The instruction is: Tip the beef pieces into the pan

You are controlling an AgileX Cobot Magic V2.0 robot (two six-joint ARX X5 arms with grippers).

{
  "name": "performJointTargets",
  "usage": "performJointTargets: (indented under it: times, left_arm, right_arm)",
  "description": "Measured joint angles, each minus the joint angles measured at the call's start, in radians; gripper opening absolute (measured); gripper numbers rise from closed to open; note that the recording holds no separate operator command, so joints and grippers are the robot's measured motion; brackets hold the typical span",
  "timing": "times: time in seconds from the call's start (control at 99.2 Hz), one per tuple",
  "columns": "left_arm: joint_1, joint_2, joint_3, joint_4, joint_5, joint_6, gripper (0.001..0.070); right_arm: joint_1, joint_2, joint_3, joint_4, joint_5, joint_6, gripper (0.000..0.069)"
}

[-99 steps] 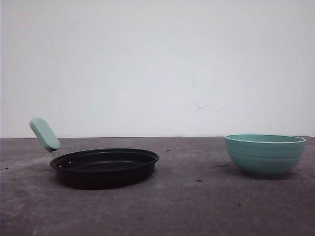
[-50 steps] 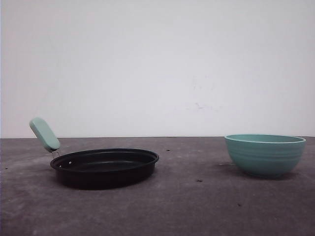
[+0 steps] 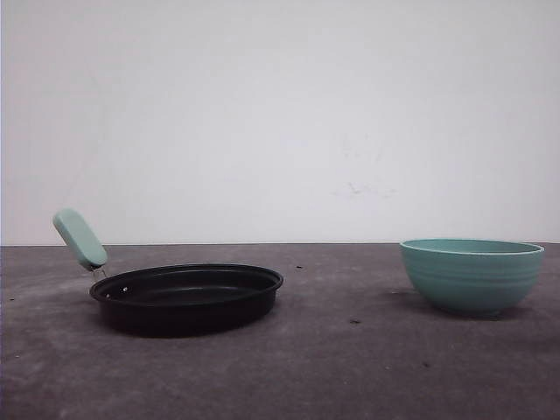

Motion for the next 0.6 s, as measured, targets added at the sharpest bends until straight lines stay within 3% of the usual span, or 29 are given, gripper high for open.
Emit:
performJointTargets:
  times: [0.101,0.232,0.373,0.595]
  left_arm:
    - [0.0,0.001,0.011,0.023,0.095,-0.092,0.0013]
    - [0.0,0.047,0.145,0.018,0.09,-0.132,0.0013]
    - [0.0,0.204,0.376,0.026,0.072,-0.086,0.0013]
    - [0.0,0.589,0.833,-0.113,0.176,0.027,0.0013]
  right_arm:
    - [0.0,0.0,0.035,-0.007,-0.011,0.108,0.0009]
    - [0.0,0.013,0.173,-0.02,-0.067,0.204,0.0009]
    - [0.0,0.093,0.407,-0.163,-0.086,0.192,0.0009]
    - [0.0,0.364,0.796,-0.469,-0.085,0.004,0.0009]
